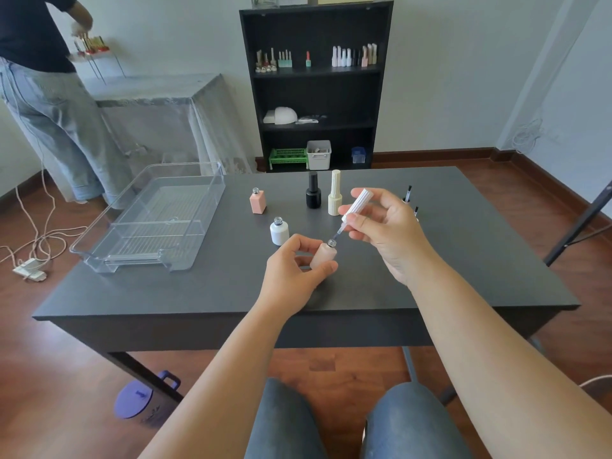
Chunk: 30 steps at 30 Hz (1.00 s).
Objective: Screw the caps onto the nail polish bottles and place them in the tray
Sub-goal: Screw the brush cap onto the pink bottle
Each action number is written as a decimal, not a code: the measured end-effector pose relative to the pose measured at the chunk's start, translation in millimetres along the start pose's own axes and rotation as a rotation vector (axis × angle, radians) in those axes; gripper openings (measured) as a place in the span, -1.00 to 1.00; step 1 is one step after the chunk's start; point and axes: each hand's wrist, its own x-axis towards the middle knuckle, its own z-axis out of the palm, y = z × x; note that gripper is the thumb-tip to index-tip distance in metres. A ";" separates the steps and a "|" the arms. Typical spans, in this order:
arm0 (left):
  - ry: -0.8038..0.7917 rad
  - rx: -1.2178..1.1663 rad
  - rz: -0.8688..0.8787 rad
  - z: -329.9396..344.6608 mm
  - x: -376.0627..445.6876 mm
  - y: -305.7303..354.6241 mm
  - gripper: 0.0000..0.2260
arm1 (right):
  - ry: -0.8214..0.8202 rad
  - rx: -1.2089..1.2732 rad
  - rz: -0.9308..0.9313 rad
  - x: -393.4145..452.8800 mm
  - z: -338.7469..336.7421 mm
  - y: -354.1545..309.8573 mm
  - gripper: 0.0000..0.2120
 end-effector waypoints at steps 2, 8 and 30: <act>0.008 -0.015 -0.002 0.2 -0.3 0.0 -0.78 | 0.006 -0.018 -0.018 -1.8 1.1 2.9 -0.72; 0.008 -0.021 -0.002 -0.3 0.1 -0.5 -0.79 | 0.023 0.004 -0.057 -4.8 3.7 6.9 -0.71; -0.037 0.019 0.043 1.5 0.1 -2.9 -0.76 | -0.087 -0.033 -0.030 -11.9 -9.4 27.5 -0.76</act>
